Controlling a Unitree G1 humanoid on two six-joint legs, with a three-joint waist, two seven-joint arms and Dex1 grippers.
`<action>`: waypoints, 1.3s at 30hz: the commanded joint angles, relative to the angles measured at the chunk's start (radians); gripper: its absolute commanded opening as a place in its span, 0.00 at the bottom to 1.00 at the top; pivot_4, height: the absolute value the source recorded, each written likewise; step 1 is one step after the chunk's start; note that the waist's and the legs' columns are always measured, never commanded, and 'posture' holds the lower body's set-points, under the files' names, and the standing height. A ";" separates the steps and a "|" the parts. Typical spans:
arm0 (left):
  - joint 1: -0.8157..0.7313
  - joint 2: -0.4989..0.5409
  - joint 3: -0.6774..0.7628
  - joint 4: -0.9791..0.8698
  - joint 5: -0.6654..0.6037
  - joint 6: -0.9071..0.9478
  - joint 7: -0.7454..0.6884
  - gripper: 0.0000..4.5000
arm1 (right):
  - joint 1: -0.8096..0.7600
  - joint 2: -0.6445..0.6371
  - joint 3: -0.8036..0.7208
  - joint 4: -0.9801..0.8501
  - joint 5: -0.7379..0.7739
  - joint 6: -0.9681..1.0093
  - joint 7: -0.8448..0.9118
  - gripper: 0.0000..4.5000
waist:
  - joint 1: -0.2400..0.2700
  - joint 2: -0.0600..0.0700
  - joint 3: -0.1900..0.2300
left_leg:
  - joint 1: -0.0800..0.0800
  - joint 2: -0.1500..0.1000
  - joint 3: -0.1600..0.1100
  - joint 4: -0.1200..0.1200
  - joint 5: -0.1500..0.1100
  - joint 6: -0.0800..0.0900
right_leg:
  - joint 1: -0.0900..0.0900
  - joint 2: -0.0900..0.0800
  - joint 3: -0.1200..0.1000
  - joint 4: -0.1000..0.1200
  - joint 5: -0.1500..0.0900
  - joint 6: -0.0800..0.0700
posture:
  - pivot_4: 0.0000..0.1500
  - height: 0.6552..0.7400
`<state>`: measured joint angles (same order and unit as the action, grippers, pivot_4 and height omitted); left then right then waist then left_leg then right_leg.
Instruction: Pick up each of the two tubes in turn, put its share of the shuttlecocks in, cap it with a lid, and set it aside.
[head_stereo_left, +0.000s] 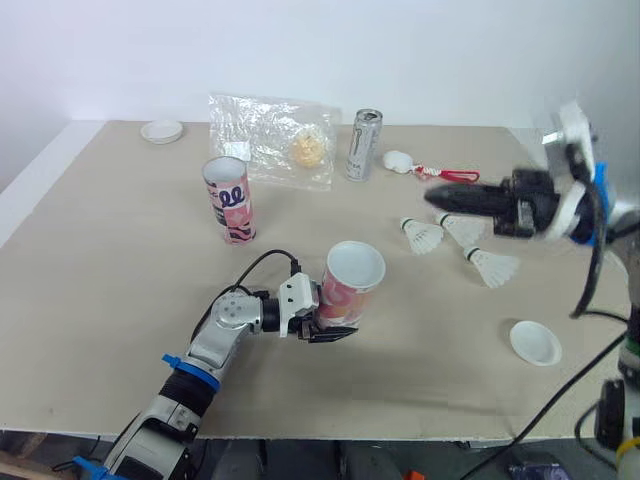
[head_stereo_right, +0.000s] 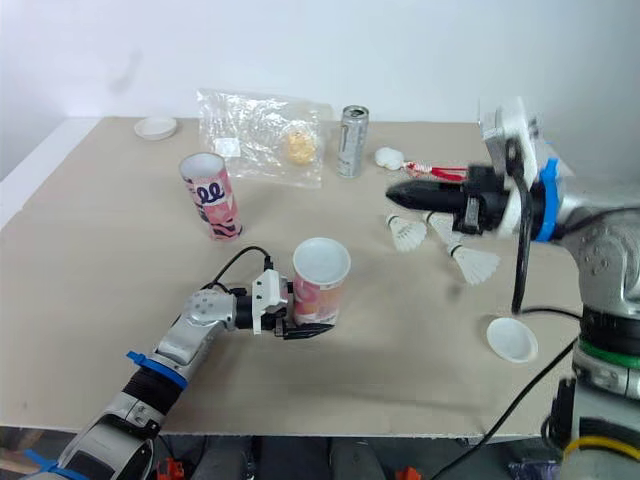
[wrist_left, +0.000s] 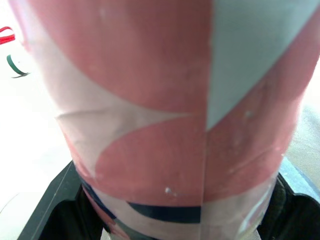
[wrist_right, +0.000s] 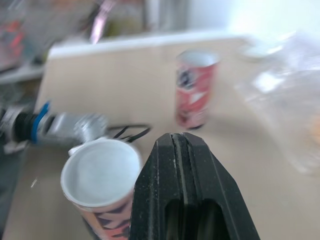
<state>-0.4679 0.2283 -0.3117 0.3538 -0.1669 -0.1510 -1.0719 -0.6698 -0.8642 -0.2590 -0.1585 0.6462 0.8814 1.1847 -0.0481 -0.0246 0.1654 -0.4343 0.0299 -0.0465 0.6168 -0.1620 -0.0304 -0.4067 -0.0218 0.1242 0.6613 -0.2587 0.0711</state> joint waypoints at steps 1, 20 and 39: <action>0.015 0.031 0.025 0.048 0.019 0.021 0.020 0.72 | 0.160 0.028 -0.105 -0.128 0.032 -0.028 -0.074 0.07 | -0.004 0.003 0.001 | 0.000 0.000 0.000 0.000 0.000 0.000 | 0.000 0.000 0.000 0.000 0.000 0.000 | 1.00 1.00; -0.003 0.068 0.054 0.004 -0.050 -0.013 -0.112 1.00 | 0.512 0.227 0.211 -0.121 -0.217 -0.560 -0.103 0.99 | -0.014 0.002 0.008 | 0.001 0.000 0.002 0.000 -0.001 -0.001 | -0.001 0.001 0.003 0.000 -0.001 0.002 | 1.00 1.00; 0.072 0.181 0.108 -0.173 -0.126 0.037 -0.170 1.00 | 0.432 0.324 0.399 0.062 -0.344 -0.781 -0.086 0.99 | -0.004 -0.001 0.012 | -0.003 0.000 -0.002 -0.001 -0.001 -0.002 | -0.001 0.001 0.001 0.000 -0.002 0.007 | 1.00 1.00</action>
<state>-0.3983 0.4060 -0.2246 0.2278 -0.2597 -0.1278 -1.2341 -0.2163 -0.5479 0.1336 -0.0912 0.3062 0.1236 1.0966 -0.0517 -0.0258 0.1775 -0.4370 0.0295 -0.0481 0.6162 -0.1634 -0.0326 -0.4073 -0.0205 0.1255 0.6612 -0.2603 0.0774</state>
